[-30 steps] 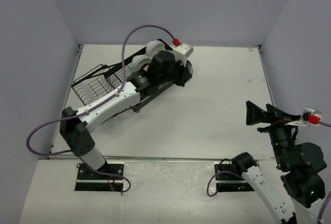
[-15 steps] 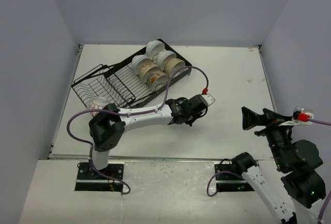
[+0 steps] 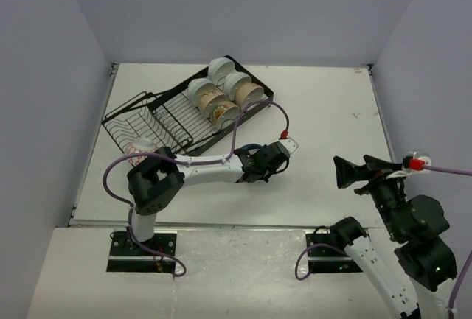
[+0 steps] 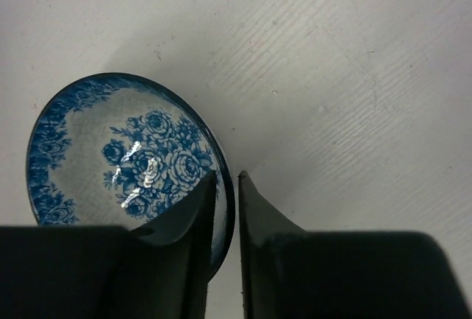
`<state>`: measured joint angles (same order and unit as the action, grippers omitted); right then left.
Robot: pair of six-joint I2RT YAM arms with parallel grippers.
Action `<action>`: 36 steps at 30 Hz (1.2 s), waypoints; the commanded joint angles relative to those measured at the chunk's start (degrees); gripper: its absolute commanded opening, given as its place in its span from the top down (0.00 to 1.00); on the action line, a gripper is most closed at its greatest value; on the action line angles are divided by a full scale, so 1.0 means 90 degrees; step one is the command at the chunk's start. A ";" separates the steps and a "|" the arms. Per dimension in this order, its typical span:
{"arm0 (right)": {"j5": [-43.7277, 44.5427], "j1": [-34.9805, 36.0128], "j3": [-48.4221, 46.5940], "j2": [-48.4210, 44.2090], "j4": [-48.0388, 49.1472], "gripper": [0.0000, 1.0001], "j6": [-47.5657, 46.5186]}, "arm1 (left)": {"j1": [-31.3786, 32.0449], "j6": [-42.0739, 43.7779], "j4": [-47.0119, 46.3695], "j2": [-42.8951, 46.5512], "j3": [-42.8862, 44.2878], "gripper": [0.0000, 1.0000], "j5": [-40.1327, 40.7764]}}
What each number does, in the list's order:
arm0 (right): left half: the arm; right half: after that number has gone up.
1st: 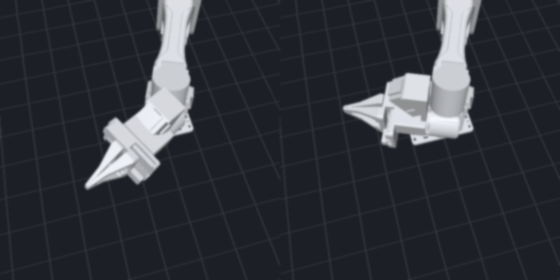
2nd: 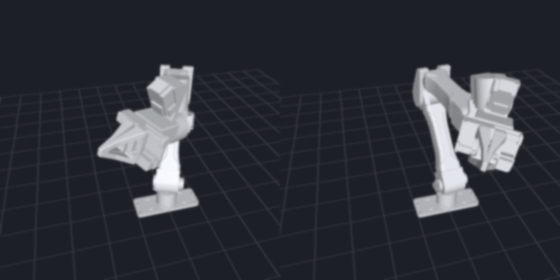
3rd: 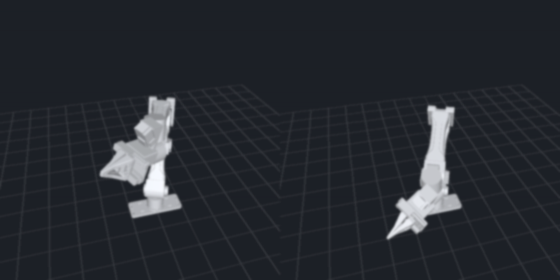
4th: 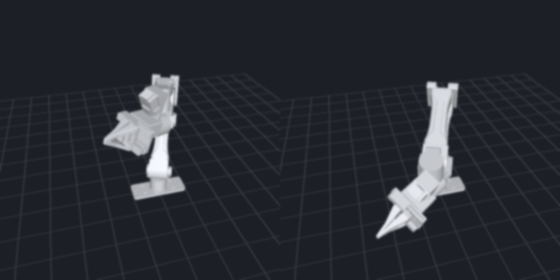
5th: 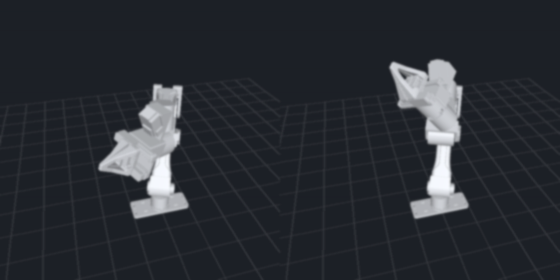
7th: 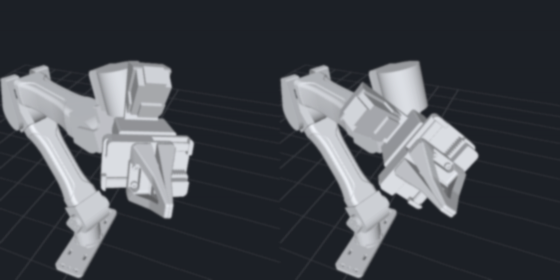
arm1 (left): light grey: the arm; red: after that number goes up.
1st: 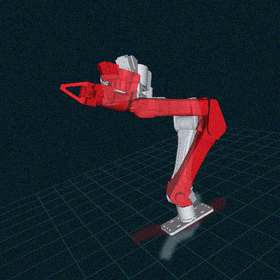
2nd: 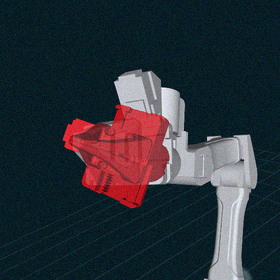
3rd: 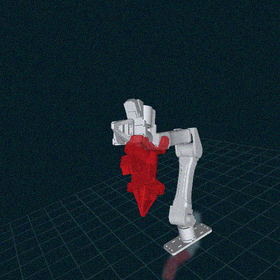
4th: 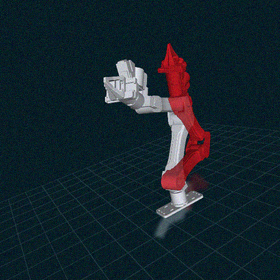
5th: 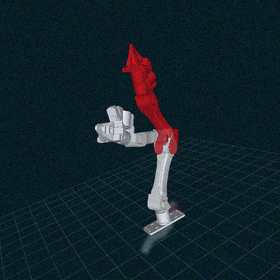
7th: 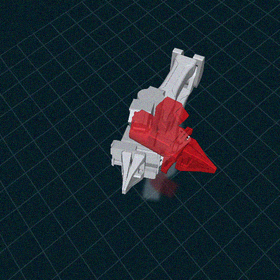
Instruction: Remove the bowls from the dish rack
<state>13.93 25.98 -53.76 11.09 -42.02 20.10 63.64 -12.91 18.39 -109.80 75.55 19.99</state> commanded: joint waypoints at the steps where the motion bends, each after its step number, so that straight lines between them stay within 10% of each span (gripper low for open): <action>1: -0.0181 0.0034 0.0055 0.0047 0.0255 0.01 -0.0153 | 0.0009 -0.0167 -0.0530 0.0110 -0.0123 0.77 0.0201; 8: -0.0220 0.0033 0.0026 0.0144 0.0274 0.01 -0.0211 | 0.0078 -0.0402 -0.0608 0.1288 -0.0405 0.00 0.0377; 15: -0.0269 0.0024 0.0191 0.0251 0.0469 0.01 -0.0221 | -0.0107 -0.0937 0.0084 0.2755 0.0150 0.00 0.1583; 23: -0.0659 0.0033 0.0475 0.0691 0.0918 0.01 -0.0221 | -0.3434 -0.3502 0.1186 0.6245 -0.1430 0.00 0.1749; 36: -0.1909 0.0024 0.0533 0.1482 0.1427 0.01 -0.0055 | -0.3672 -0.7409 0.4411 0.9784 -0.2483 0.00 0.2800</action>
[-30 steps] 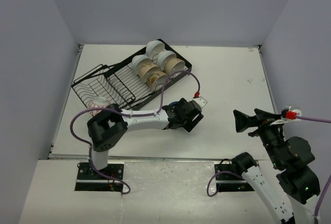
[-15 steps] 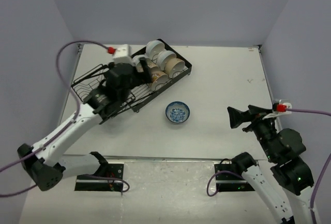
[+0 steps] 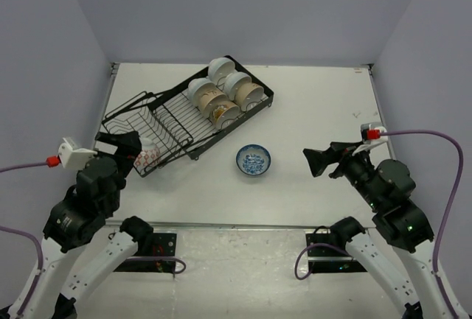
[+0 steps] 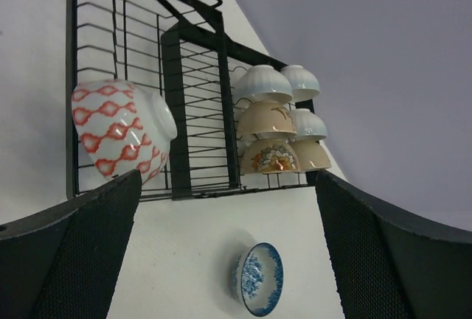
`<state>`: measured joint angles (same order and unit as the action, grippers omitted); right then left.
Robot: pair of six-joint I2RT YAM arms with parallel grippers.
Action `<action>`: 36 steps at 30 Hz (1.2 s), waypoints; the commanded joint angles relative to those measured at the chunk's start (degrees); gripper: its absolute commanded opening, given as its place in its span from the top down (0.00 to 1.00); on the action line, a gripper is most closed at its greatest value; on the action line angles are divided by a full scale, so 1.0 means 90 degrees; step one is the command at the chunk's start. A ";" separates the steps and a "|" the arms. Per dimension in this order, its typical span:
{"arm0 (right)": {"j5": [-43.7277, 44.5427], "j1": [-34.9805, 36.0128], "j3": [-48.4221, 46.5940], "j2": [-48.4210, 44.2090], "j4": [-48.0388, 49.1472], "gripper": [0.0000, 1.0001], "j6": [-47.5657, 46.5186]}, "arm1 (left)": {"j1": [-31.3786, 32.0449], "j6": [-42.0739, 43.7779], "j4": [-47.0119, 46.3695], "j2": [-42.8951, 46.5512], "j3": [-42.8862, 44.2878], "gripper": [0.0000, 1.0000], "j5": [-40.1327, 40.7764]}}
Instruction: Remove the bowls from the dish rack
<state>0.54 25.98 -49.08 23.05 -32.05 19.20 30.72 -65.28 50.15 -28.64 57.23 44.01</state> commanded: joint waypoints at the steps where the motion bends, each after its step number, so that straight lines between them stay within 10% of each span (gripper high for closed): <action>1: -0.0421 0.0043 0.0033 0.0164 0.0348 0.01 0.0044 | -0.0015 -0.1865 0.1057 0.0925 -0.0722 0.00 -0.0064; 17: -0.0567 0.0033 0.0111 -0.0344 0.0124 0.01 -0.0014 | -0.0025 -0.3889 0.1185 0.1767 -0.2374 0.00 -0.0154; 36: -0.0743 0.0034 0.0180 -0.0256 0.0251 0.01 -0.0112 | 0.0063 -0.2357 -0.0514 0.1835 -0.2883 0.00 0.0784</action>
<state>-4.62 26.00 -48.18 19.97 -31.27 19.11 31.16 -88.79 48.62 -12.32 30.59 46.89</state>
